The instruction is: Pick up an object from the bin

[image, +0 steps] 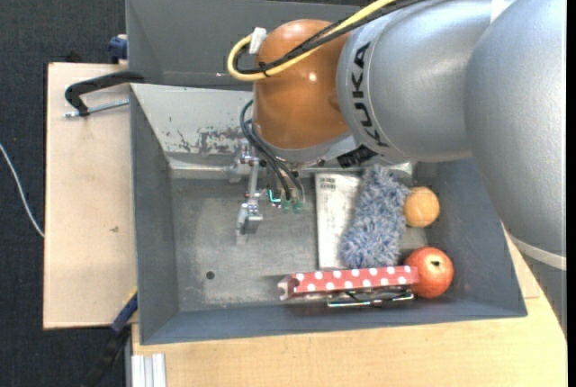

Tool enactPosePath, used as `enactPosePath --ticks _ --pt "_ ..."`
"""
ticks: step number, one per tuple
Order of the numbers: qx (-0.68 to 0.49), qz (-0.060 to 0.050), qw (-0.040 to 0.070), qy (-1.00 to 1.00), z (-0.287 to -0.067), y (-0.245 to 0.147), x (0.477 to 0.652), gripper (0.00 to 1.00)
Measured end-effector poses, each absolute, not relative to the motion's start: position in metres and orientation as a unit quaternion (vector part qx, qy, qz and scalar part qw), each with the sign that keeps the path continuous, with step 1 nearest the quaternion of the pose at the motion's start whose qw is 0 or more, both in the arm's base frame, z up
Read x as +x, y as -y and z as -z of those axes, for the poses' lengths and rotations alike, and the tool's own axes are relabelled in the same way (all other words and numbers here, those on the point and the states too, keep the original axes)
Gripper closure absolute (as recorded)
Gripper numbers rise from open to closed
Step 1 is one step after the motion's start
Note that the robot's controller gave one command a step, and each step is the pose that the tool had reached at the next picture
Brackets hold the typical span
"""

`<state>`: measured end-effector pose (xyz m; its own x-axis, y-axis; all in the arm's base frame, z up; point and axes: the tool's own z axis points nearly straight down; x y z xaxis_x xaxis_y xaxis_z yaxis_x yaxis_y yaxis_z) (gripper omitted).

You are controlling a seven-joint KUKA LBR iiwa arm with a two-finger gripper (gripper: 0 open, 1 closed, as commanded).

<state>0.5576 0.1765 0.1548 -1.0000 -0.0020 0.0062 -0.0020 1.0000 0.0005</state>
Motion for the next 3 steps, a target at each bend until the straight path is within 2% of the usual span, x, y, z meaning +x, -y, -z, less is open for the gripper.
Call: enactPosePath --ticks 1,2,3 --pt "0.000 0.001 -0.001 1.000 -0.159 -0.176 0.560 0.00" --pt "0.011 0.002 -0.005 1.000 -0.113 -0.169 0.592 0.00" --pt "0.001 0.001 -0.002 1.000 -0.071 -0.166 0.605 0.00"
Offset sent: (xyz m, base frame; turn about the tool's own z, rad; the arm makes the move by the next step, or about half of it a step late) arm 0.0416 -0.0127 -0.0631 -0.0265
